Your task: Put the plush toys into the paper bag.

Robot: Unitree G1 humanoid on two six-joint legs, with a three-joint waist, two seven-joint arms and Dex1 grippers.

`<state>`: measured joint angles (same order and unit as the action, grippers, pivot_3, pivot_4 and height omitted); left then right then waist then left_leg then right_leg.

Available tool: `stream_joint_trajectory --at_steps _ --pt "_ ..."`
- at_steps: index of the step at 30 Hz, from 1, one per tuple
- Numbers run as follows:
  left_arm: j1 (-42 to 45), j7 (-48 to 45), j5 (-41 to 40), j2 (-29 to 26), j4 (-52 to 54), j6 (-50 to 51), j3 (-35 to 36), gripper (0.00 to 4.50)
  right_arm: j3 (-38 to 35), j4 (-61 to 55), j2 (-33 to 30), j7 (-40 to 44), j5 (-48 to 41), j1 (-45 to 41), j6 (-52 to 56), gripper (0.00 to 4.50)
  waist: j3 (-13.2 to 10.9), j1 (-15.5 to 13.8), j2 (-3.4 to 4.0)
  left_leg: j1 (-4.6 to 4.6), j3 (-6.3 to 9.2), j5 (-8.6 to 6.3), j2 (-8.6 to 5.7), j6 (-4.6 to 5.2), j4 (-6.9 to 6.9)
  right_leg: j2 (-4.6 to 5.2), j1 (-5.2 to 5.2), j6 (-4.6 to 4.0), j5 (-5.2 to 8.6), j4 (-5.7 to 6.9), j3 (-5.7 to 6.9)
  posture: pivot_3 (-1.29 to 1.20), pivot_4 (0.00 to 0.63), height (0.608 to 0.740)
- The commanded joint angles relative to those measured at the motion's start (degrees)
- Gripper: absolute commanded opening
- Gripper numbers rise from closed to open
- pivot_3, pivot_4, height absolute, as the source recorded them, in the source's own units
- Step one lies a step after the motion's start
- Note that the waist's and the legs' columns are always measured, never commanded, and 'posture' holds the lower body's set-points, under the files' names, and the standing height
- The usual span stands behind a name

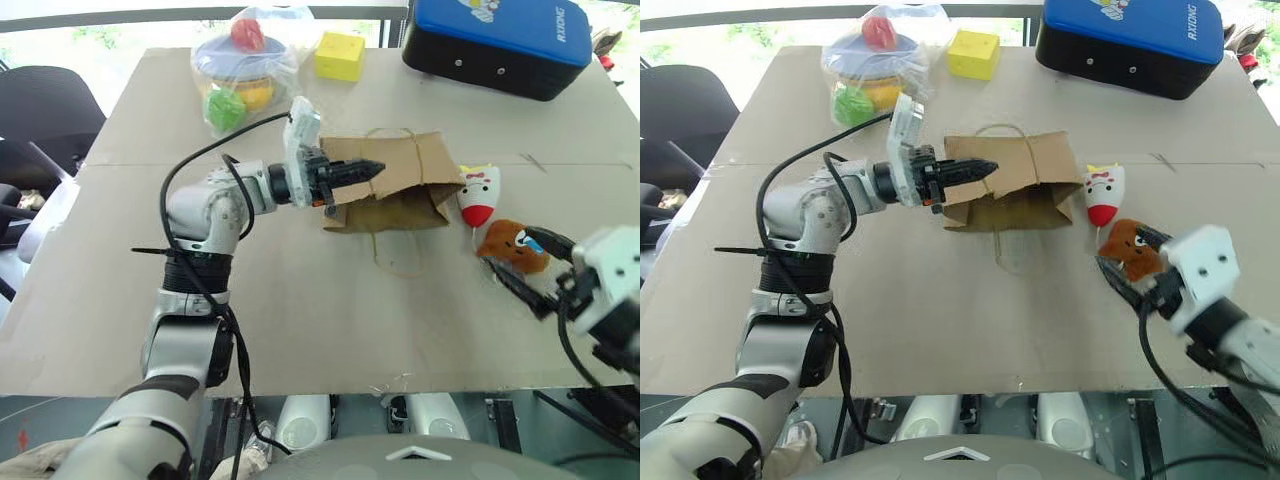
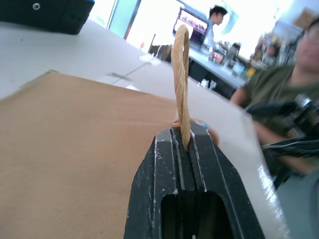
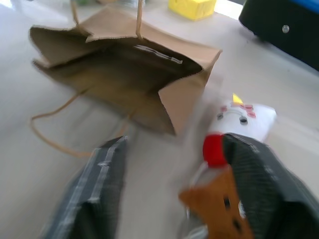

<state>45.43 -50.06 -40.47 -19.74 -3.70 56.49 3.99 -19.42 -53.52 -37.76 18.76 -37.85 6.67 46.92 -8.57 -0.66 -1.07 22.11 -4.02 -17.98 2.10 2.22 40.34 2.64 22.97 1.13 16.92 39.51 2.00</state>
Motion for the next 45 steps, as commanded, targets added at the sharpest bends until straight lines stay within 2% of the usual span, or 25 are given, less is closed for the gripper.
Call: stream_joint_trajectory --at_steps 1,2,3,6,12,17,20,28,31,37,45 --pt "1.4 6.3 -6.4 1.5 4.8 7.3 4.8 0.0 5.1 1.5 0.2 -3.3 -1.2 -7.9 4.5 0.77 0.0 -0.1 0.0 0.01 0.02 0.0 0.0 0.0 0.0 0.0 0.0 0.0 0.0 0.0 0.03 0.0 0.15 0.733" --pt "1.3 7.9 -7.8 2.1 5.8 9.1 5.6 0.0 7.6 2.8 0.5 -4.0 -0.9 -11.3 5.6 0.16 0.0 -0.1 0.0 0.02 0.01 0.0 0.0 0.0 -0.02 0.0 0.0 0.0 0.0 -0.01 0.02 0.0 0.15 0.733" --pt "1.3 9.1 -9.0 2.6 6.5 10.4 6.2 0.0 9.7 3.8 0.8 -4.3 -0.5 -13.9 6.3 0.06 0.0 -0.1 -0.01 0.05 0.01 0.0 0.0 0.0 -0.01 0.0 0.01 0.0 0.0 -0.04 0.01 0.0 0.15 0.733" --pt "0.5 12.6 -11.5 4.0 9.7 12.8 7.2 0.0 20.5 11.1 1.4 -3.3 3.9 -23.8 8.1 0.06 0.0 0.2 -0.01 0.03 -0.04 0.0 -0.01 0.0 0.0 0.02 0.03 0.0 -0.01 -0.05 -0.08 0.0 0.15 0.733" --pt "-0.4 16.0 -13.8 4.9 11.1 13.4 8.2 0.0 32.6 25.1 5.0 -0.6 12.2 -33.9 4.2 0.06 0.0 0.2 -0.01 0.02 -0.06 0.01 -0.01 -0.01 -0.03 0.03 0.05 0.0 -0.01 -0.05 -0.06 0.0 0.15 0.733" --pt "-0.5 20.9 -17.1 6.9 10.8 13.9 11.3 0.0 40.0 35.1 8.3 5.6 17.6 -34.9 -3.5 0.06 0.0 0.1 -0.01 0.06 -0.07 0.01 -0.01 -0.01 -0.04 0.04 0.07 0.0 -0.01 -0.08 -0.03 0.0 0.15 0.733" --pt "-1.1 24.1 -19.2 7.4 10.2 14.2 13.8 0.0 45.4 42.3 9.2 10.6 23.3 -34.3 -12.8 0.06 0.0 0.3 -0.01 0.07 -0.07 0.01 -0.01 -0.01 -0.04 0.06 0.08 0.0 -0.01 -0.09 -0.03 0.0 0.15 0.733" --pt "-3.0 28.9 -23.9 5.7 11.0 13.8 18.3 0.0 48.2 52.7 14.5 16.0 29.2 -32.5 -21.9 0.06 0.0 1.9 -0.03 -0.06 -0.07 0.06 0.03 -0.11 -0.05 0.06 0.07 0.0 -0.01 0.05 -0.04 0.0 0.15 0.733" --pt "-4.2 27.7 -24.6 2.0 10.2 12.8 20.0 0.0 47.3 53.9 14.1 16.7 30.4 -29.6 -22.1 0.06 0.0 1.9 -0.03 -0.18 -0.07 0.12 0.05 -0.23 -0.11 0.05 0.06 0.0 -0.01 0.19 -0.05 0.0 0.15 0.733" --pt "-3.9 24.0 -23.6 -4.6 5.9 9.5 21.7 0.0 43.9 50.1 12.8 16.5 30.9 -24.8 -20.5 0.06 0.0 0.9 -0.04 -0.18 -0.05 0.15 0.01 -0.29 -0.16 0.11 0.04 0.0 0.0 0.16 -0.01 0.0 0.15 0.733" --pt "-0.9 22.8 -24.5 -6.2 1.3 5.8 22.8 0.0 39.6 44.9 12.5 14.8 30.9 -19.6 -18.0 0.06 0.1 -0.1 -0.09 -0.18 0.02 0.14 -0.06 -0.28 -0.14 0.22 -0.12 0.0 -0.01 0.02 0.14 0.0 0.15 0.733"
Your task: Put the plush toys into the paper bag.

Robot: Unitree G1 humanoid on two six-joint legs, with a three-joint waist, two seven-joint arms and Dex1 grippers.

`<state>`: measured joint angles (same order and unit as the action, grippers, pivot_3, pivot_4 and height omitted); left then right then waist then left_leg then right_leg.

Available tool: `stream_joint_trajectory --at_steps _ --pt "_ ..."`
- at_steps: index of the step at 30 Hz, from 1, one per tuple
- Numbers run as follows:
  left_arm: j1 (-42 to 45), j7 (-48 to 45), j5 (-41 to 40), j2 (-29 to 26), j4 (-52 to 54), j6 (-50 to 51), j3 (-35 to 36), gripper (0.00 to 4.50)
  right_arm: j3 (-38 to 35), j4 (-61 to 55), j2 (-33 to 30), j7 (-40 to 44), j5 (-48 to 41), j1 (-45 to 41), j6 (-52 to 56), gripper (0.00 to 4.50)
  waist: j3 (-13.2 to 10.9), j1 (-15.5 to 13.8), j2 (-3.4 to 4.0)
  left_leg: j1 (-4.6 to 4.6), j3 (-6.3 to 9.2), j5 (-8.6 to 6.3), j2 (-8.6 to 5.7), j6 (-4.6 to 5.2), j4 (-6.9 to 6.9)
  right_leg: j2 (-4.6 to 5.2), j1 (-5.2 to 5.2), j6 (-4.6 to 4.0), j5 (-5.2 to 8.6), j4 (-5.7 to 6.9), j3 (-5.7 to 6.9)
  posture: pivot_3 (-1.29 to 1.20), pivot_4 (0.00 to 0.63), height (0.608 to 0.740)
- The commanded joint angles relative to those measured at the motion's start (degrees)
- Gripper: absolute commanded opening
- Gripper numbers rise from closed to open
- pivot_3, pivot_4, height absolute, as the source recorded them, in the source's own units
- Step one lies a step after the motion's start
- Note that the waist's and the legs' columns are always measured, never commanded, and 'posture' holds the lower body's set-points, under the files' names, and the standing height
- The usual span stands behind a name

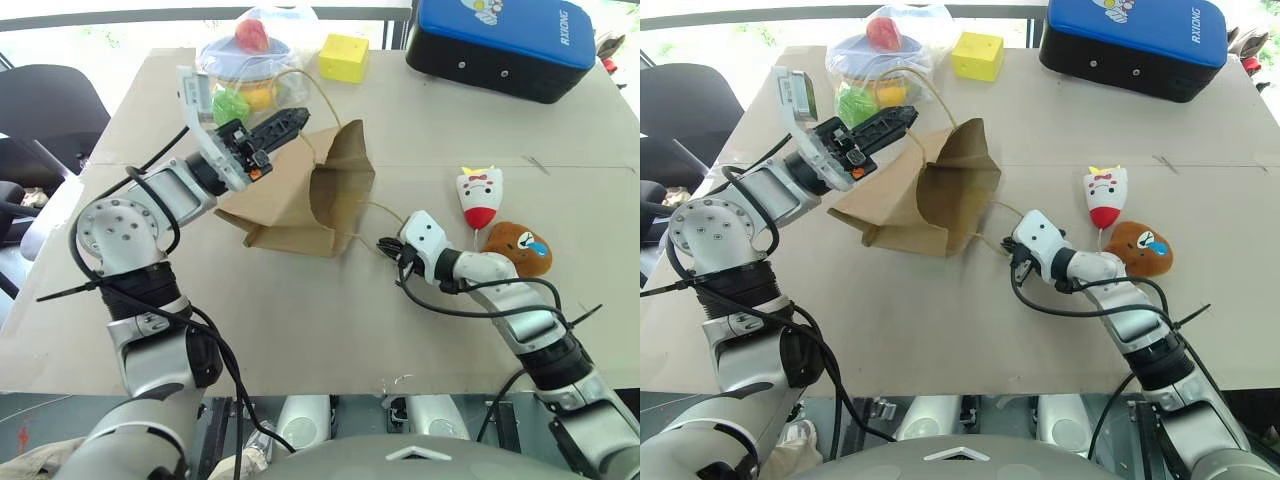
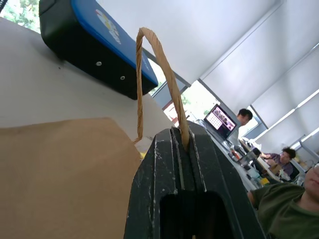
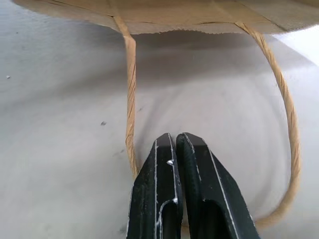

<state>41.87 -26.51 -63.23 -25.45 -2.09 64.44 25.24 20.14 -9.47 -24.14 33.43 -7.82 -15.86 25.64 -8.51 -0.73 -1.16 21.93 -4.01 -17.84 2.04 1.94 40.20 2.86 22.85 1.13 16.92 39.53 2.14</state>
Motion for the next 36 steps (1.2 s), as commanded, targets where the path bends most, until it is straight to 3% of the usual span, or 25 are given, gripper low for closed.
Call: stream_joint_trajectory --at_steps 1,7,9,13,17,21,25,30,32,36 --pt "3.3 -0.5 -2.0 -0.4 -1.1 -2.4 1.9 0.0 -0.2 0.5 -1.2 0.1 1.1 3.2 3.5 0.06 0.0 0.0 0.0 0.0 0.0 0.0 0.0 0.0 0.0 0.0 0.0 0.0 0.0 0.0 0.0 0.0 0.15 0.733" --pt "5.4 -3.1 -1.0 -1.6 -3.2 -3.5 0.2 0.0 -2.9 -2.6 -1.3 -1.0 0.9 4.8 4.7 0.06 0.0 0.0 0.0 0.0 0.0 0.0 0.0 0.0 0.0 -0.02 -0.01 0.0 0.0 -0.01 0.01 0.0 0.15 0.733" --pt "4.9 -6.8 2.4 -2.6 -1.3 -5.5 -3.9 0.0 -5.1 -5.3 -1.6 -1.8 0.7 5.2 4.4 0.06 0.0 -0.1 0.0 0.04 0.03 0.0 -0.01 0.0 0.0 -0.01 -0.01 0.0 0.0 -0.04 0.05 0.0 0.15 0.733" --pt "1.6 -19.6 14.4 -4.8 5.1 -19.7 -15.1 0.0 -9.8 -13.7 -2.4 -3.0 -1.1 6.1 7.6 0.06 -0.1 -0.1 0.05 0.07 0.02 0.0 -0.05 0.0 -0.01 0.01 -0.01 0.0 0.0 -0.09 0.05 0.0 0.15 0.733" --pt "2.7 -25.5 22.2 -6.1 2.0 -29.7 -18.9 0.0 -11.7 -20.1 -4.4 -3.1 -1.7 7.5 11.8 0.06 -0.1 0.4 0.07 0.04 0.02 0.0 0.0 0.0 -0.02 -0.08 0.01 -0.01 0.0 -0.07 0.03 0.0 0.15 0.733" --pt "2.1 -34.7 26.8 -8.0 -1.3 -38.0 -21.6 0.0 -18.2 -29.1 -1.1 -3.6 -10.1 7.9 15.8 0.06 -0.1 0.6 0.13 0.07 0.0 0.0 0.09 0.0 -0.12 -0.23 0.1 -0.02 0.01 -0.07 -0.02 0.0 0.15 0.733" --pt "0.4 -39.8 28.4 -8.1 -2.0 -41.7 -22.4 0.0 -25.6 -37.7 1.2 -4.8 -20.0 6.6 21.8 1.07 -0.1 0.5 0.15 0.19 0.0 0.0 0.07 0.01 -0.1 -0.2 0.18 -0.02 0.0 -0.1 -0.01 0.0 0.15 0.733" --pt "-1.5 -44.0 29.2 -8.4 -1.1 -43.7 -23.4 0.0 -38.1 -43.8 -5.1 -5.7 -30.9 5.3 30.3 3.76 -0.1 0.0 0.14 0.25 0.01 -0.06 0.04 0.11 -0.1 -0.15 0.18 -0.01 0.0 -0.17 0.01 0.0 0.15 0.733" --pt "-1.7 -45.6 29.4 -8.5 -0.8 -44.3 -23.7 0.0 -42.8 -43.9 -10.1 -5.1 -32.7 6.2 33.0 4.46 -0.1 -0.1 0.14 0.33 0.02 -0.09 0.03 0.17 -0.08 -0.12 0.19 -0.01 0.0 -0.2 0.06 0.0 0.15 0.733" --pt "-0.8 -47.5 28.4 -8.5 0.4 -43.4 -23.7 0.0 -45.2 -39.5 -23.3 -2.0 -27.0 15.1 34.3 4.46 -0.1 -0.1 0.14 0.45 0.11 -0.11 0.03 0.21 -0.08 -0.14 0.19 -0.01 0.0 -0.37 0.15 0.0 0.15 0.733"
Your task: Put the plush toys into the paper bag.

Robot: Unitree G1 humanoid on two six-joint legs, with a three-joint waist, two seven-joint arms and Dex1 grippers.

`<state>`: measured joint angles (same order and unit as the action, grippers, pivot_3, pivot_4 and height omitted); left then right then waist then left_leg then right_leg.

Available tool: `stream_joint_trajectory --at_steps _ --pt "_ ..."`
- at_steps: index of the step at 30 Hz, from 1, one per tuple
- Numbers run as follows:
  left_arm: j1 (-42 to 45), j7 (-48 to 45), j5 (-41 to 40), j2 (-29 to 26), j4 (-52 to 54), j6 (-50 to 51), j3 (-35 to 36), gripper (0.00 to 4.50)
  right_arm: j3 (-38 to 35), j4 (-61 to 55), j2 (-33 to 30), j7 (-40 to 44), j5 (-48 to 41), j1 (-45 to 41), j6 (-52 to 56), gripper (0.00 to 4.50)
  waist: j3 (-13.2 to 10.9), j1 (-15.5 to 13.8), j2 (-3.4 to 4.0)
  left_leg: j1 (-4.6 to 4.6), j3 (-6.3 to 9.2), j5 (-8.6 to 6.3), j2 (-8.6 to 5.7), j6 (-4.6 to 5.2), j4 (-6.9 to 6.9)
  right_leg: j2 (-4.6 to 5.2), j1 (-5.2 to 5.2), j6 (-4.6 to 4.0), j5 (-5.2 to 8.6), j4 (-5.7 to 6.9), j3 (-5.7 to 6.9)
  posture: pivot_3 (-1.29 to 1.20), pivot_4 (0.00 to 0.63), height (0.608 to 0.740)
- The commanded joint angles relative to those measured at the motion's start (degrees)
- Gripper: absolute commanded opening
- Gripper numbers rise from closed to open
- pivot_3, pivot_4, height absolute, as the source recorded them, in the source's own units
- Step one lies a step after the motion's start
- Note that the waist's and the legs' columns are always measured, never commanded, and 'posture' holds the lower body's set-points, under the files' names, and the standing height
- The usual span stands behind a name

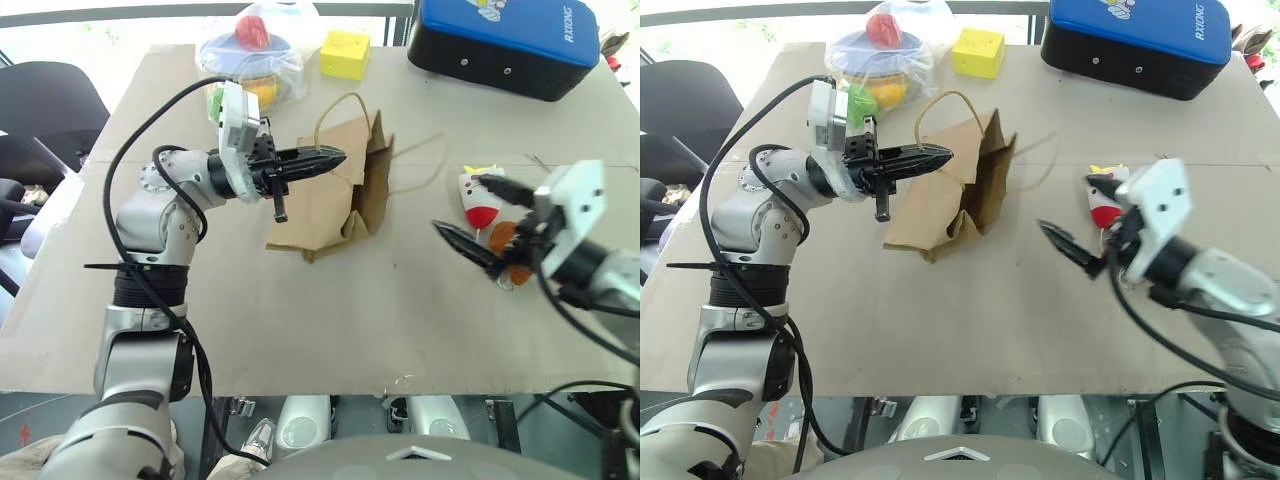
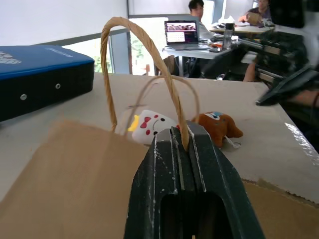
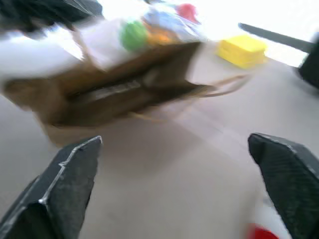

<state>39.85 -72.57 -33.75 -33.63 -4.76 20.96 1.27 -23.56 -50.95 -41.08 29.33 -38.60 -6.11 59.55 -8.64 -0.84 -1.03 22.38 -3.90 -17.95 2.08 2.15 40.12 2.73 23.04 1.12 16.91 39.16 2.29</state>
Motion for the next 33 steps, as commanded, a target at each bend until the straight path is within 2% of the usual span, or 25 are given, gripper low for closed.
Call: stream_joint_trajectory --at_steps 1,5,9,13,15,18,20,22,24,27,30,31,33 --pt "1.5 -1.6 -1.4 -0.3 3.5 0.4 0.3 0.0 -1.0 3.1 -8.6 2.5 5.2 7.3 0.0 4.46 0.0 0.0 0.0 0.03 0.02 0.0 0.0 0.0 0.0 -0.02 0.0 0.0 0.0 -0.05 0.01 0.0 0.15 0.733" --pt "3.4 -1.5 -1.4 0.1 5.0 0.9 0.2 0.0 3.8 8.8 -12.3 -0.1 8.9 8.8 1.8 4.46 0.0 0.5 0.0 0.11 0.04 0.0 0.01 0.01 0.01 -0.07 0.01 0.02 -0.02 -0.16 -0.03 0.0 0.15 0.733" --pt "5.0 0.8 0.5 1.7 6.2 -0.2 -0.8 0.0 16.4 16.8 -12.0 -3.6 14.7 2.5 2.7 4.46 0.0 0.5 0.02 0.1 0.1 0.0 0.02 0.01 0.05 -0.1 0.01 0.03 -0.03 -0.14 -0.03 0.0 0.15 0.733" --pt "3.3 3.6 -0.4 3.2 9.1 1.2 -0.6 0.0 20.9 19.6 -11.7 -4.3 18.5 1.5 0.0 3.3 0.0 0.2 0.02 0.19 0.11 0.01 0.01 0.01 0.06 -0.1 0.05 0.05 -0.03 -0.19 -0.02 0.0 0.15 0.733" --pt "2.2 4.9 -0.7 3.8 10.6 1.8 -0.6 0.0 20.4 19.0 -11.6 -3.8 19.0 2.0 -0.7 2.43 0.0 0.1 0.02 0.24 0.14 0.01 0.02 0.01 0.06 -0.1 0.06 0.05 -0.03 -0.25 0.0 0.0 0.15 0.733" --pt "1.0 6.9 -1.4 5.0 12.2 2.7 -0.5 0.0 17.4 17.8 -12.0 -2.7 19.5 3.8 -2.7 1.03 0.0 0.1 0.02 0.25 0.15 0.01 0.03 0.01 0.07 -0.08 0.06 0.06 -0.04 -0.24 0.02 0.0 0.15 0.733" --pt "0.1 7.9 -1.9 6.0 12.7 3.3 -0.7 0.0 9.9 15.4 -10.0 -0.8 15.7 4.5 -2.6 0.13 0.0 0.1 0.03 0.25 0.16 0.01 0.03 0.0 0.12 -0.07 0.05 0.07 -0.05 -0.2 0.02 0.0 0.15 0.733" --pt "-0.7 8.7 -2.4 6.9 12.7 3.9 -0.6 0.0 0.7 12.5 -6.1 2.1 8.4 3.7 -3.5 0.05 0.0 0.0 0.03 0.26 0.17 0.01 0.02 0.0 0.16 -0.08 0.05 0.11 -0.07 -0.19 0.02 0.0 0.15 0.733" --pt "-1.1 9.5 -3.5 7.7 12.6 5.2 -0.3 0.0 -7.2 9.7 -1.5 2.3 -2.6 -0.1 -2.9 0.05 0.0 0.2 0.03 0.26 0.18 0.01 0.02 0.0 0.16 -0.08 0.05 0.12 -0.08 -0.18 0.02 0.0 0.15 0.733" --pt "-1.3 10.4 -5.3 8.5 12.2 7.1 0.4 0.0 -11.2 8.1 2.9 -3.9 -16.3 -7.6 -0.5 0.05 0.0 0.4 0.05 0.24 0.23 0.01 0.05 0.0 0.16 -0.11 0.05 0.12 -0.09 -0.15 0.03 0.0 0.15 0.733" --pt "-1.2 11.8 -9.1 9.4 11.8 10.5 2.0 0.0 -3.0 8.6 12.1 -15.7 -21.2 -19.9 -1.5 0.05 0.0 1.0 0.08 0.2 0.27 0.01 0.06 -0.01 0.17 -0.13 0.04 0.1 -0.1 -0.09 0.02 0.0 0.15 0.733" --pt "-1.1 12.7 -10.5 9.6 11.7 11.8 2.9 0.0 0.4 9.4 16.0 -19.2 -20.2 -22.9 -2.1 0.05 0.0 1.1 0.08 0.19 0.27 0.01 0.04 -0.01 0.15 -0.09 0.05 0.09 -0.1 -0.08 0.02 0.0 0.15 0.733" --pt "-0.8 14.1 -12.3 9.9 11.4 13.5 4.2 0.0 6.8 11.1 19.6 -22.0 -16.0 -25.1 -2.9 0.05 0.0 1.3 0.09 0.19 0.3 0.02 0.04 -0.02 0.15 -0.11 0.05 0.09 -0.1 -0.07 0.06 0.0 0.15 0.733"
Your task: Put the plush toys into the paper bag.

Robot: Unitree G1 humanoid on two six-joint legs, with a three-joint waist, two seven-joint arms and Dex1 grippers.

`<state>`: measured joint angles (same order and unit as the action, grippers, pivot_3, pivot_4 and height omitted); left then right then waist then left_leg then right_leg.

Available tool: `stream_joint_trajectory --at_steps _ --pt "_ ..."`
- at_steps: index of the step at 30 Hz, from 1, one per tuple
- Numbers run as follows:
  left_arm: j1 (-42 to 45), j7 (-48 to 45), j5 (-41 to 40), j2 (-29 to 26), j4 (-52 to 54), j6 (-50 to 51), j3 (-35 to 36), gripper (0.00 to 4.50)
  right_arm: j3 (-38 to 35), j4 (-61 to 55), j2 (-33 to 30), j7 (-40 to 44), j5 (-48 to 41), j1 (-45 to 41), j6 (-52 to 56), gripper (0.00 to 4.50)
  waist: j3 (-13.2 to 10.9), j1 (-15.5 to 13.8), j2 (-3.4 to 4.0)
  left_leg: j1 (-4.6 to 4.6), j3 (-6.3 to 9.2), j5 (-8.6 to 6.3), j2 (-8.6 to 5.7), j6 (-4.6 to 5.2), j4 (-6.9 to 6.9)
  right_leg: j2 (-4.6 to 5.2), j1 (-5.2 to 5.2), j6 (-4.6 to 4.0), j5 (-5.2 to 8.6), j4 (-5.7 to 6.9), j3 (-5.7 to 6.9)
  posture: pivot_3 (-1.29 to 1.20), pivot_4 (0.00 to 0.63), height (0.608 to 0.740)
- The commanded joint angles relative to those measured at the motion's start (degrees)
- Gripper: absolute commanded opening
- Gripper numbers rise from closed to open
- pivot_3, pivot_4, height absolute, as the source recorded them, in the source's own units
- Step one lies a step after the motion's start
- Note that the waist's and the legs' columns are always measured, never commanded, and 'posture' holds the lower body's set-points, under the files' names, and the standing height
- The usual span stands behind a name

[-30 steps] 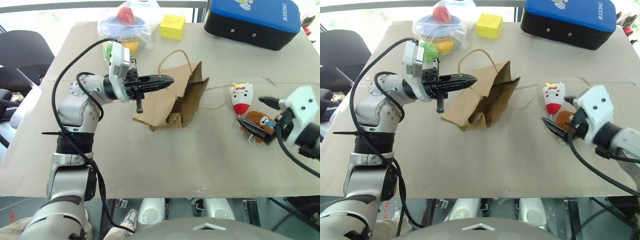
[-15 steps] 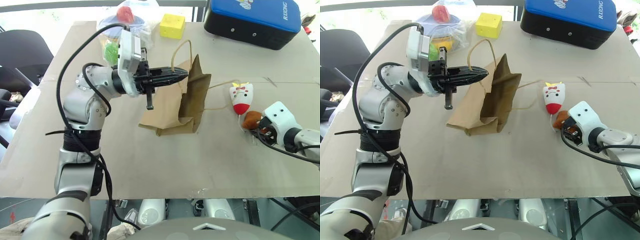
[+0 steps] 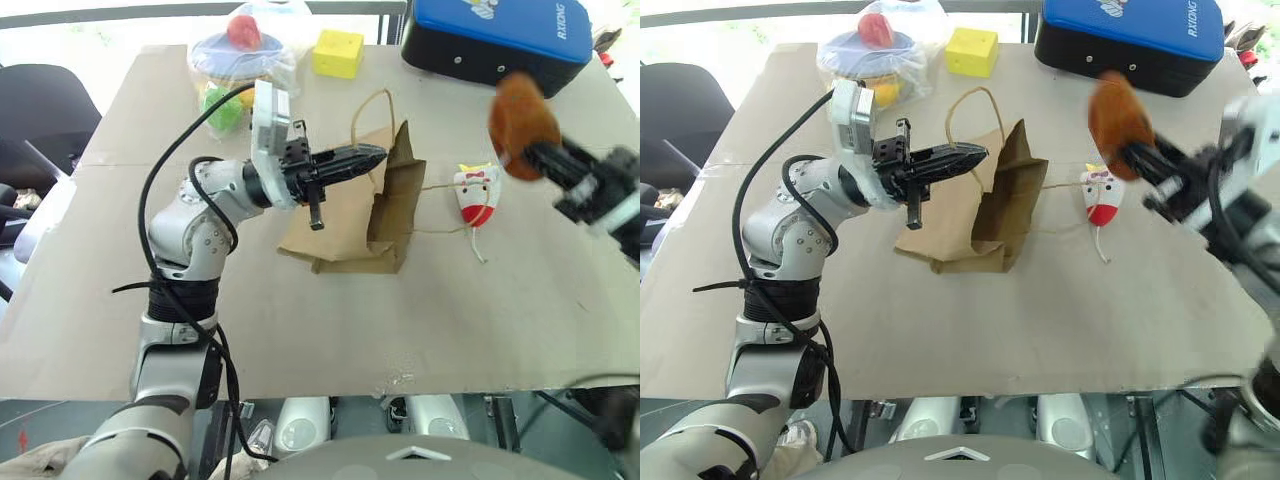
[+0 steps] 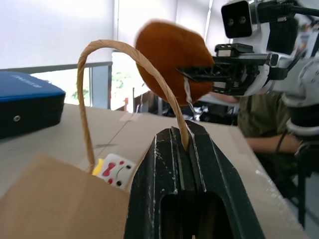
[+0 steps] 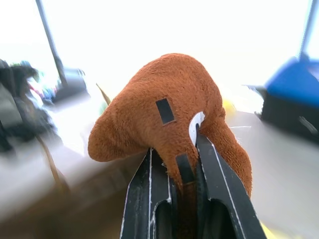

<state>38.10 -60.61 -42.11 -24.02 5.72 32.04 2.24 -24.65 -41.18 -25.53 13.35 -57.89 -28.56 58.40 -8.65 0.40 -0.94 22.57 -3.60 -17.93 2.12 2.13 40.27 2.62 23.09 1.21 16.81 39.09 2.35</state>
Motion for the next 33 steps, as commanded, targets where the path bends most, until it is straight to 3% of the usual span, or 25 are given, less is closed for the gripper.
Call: stream_joint_trajectory --at_steps 1,5,13,24,28,31,33 --pt "1.0 2.7 -4.7 0.3 1.0 3.1 3.7 0.0 10.7 1.9 4.5 -6.3 5.6 -2.8 -2.1 0.05 0.0 0.0 0.01 0.04 0.01 0.0 0.0 0.0 0.0 0.0 0.03 0.0 0.0 -0.01 0.02 0.0 0.15 0.733" --pt "0.9 6.7 -7.7 0.9 1.3 5.8 6.4 0.0 20.3 5.6 6.6 -4.7 11.4 -0.8 -4.9 0.05 0.0 -0.1 0.01 0.21 0.0 0.0 -0.08 0.01 0.01 0.09 0.06 0.01 0.0 -0.16 0.05 0.0 0.15 0.733" --pt "-2.1 14.2 -11.8 1.9 5.6 8.4 9.6 0.0 29.1 10.5 6.1 3.1 15.1 2.7 -7.0 0.05 0.0 0.3 0.01 0.15 0.02 0.0 -0.06 0.01 0.01 0.1 0.07 0.02 0.0 -0.07 0.07 0.0 0.15 0.733" --pt "-6.7 16.3 -10.8 1.7 10.3 7.5 7.4 0.0 50.7 23.3 -2.6 23.2 35.6 -6.5 -20.2 0.05 0.0 0.3 0.01 0.15 0.02 0.0 -0.07 0.01 0.01 0.09 0.07 0.01 0.0 -0.09 0.09 0.0 0.15 0.733" --pt "-7.3 15.1 -9.6 1.1 10.7 6.5 6.1 0.0 54.0 27.1 -2.1 28.6 40.1 -8.6 -25.9 0.05 0.0 0.3 0.0 0.17 0.02 0.0 -0.07 0.01 0.02 0.09 0.08 0.01 0.0 -0.11 0.1 0.0 0.15 0.733" --pt "-7.8 14.4 -9.0 0.9 11.1 5.9 5.3 0.0 53.8 29.1 -1.5 32.5 41.2 -9.0 -29.2 0.97 0.0 0.3 0.0 0.17 0.02 0.0 -0.06 0.01 0.02 0.1 0.08 0.01 0.0 -0.11 0.1 0.0 0.15 0.733" --pt "-8.2 13.5 -8.3 0.3 11.2 5.3 4.9 0.0 53.0 28.9 -1.7 33.9 42.0 -8.3 -30.9 2.0 0.0 0.3 0.01 0.17 0.03 0.0 -0.06 0.01 0.02 0.11 0.08 0.01 0.0 -0.1 0.1 0.0 0.15 0.733"
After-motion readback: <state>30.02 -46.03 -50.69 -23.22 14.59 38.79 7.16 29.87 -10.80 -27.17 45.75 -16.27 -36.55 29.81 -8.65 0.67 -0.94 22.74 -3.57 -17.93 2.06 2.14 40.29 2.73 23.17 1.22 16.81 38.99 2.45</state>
